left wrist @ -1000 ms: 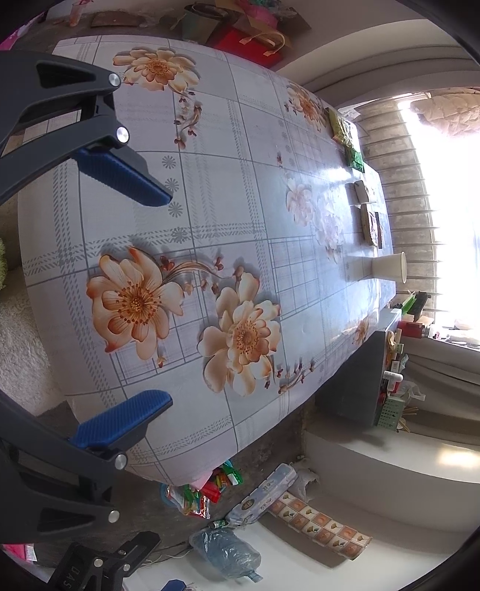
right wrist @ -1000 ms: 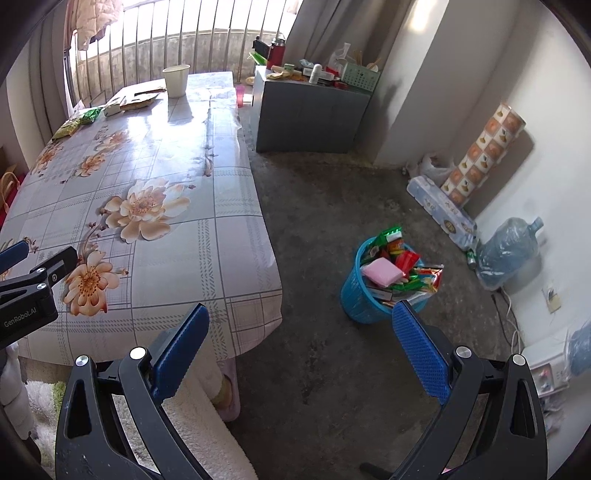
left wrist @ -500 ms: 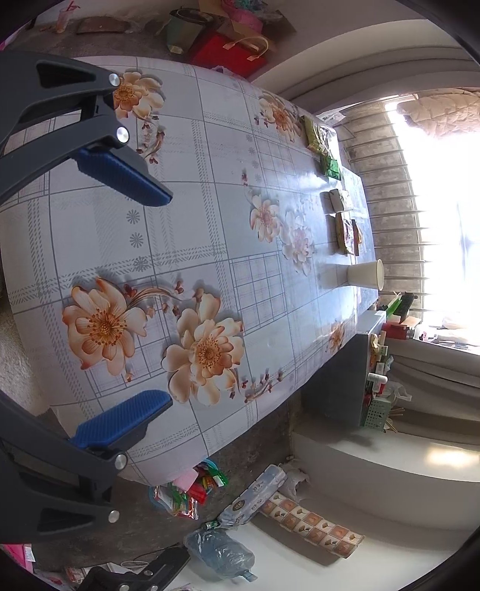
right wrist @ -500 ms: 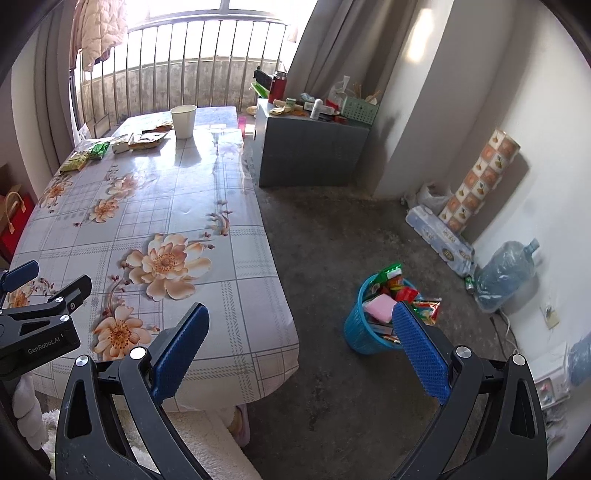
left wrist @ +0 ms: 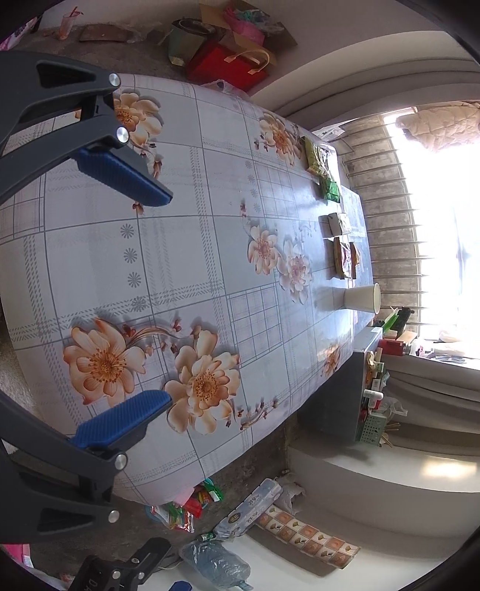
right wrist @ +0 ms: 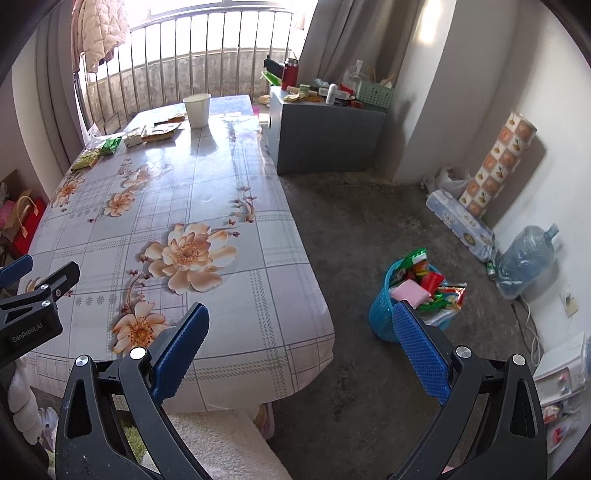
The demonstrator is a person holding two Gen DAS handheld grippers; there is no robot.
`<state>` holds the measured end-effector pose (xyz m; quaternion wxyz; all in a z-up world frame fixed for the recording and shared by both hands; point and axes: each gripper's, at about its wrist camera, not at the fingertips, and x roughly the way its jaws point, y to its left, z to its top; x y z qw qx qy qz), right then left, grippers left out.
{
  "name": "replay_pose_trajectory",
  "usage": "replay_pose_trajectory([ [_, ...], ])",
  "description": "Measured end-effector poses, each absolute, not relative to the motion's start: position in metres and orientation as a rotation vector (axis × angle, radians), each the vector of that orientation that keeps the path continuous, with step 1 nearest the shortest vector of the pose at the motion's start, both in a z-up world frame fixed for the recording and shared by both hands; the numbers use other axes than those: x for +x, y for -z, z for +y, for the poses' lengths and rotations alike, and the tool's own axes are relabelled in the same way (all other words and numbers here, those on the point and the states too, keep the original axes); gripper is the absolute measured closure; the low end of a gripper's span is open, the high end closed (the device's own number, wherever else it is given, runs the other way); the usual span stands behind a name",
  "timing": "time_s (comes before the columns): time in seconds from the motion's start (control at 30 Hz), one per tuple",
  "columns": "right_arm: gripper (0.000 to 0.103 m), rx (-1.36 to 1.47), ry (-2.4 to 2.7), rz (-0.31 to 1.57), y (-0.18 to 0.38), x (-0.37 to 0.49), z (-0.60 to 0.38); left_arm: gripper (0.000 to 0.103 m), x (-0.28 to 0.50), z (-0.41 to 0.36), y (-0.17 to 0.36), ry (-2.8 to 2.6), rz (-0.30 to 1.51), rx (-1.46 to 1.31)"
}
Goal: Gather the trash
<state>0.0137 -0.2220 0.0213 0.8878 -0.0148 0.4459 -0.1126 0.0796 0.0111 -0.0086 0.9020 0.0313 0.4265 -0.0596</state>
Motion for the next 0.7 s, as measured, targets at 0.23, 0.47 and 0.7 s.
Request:
replay_pose_trajectory([
  [0.23, 0.008, -0.016, 0.231, 1.025, 0.016, 0.016, -0.216, 0.005, 0.086, 0.014, 0.051, 0.099, 0.998, 0.063],
  [0.47, 0.008, -0.036, 0.235, 1.018, 0.015, 0.018, -0.216, 0.005, 0.087, 0.014, 0.051, 0.088, 0.993, 0.070],
  [0.7, 0.008, -0.041, 0.237, 0.990, 0.008, 0.013, -0.215, 0.005, 0.082, 0.014, 0.040, 0.096, 0.966, 0.076],
])
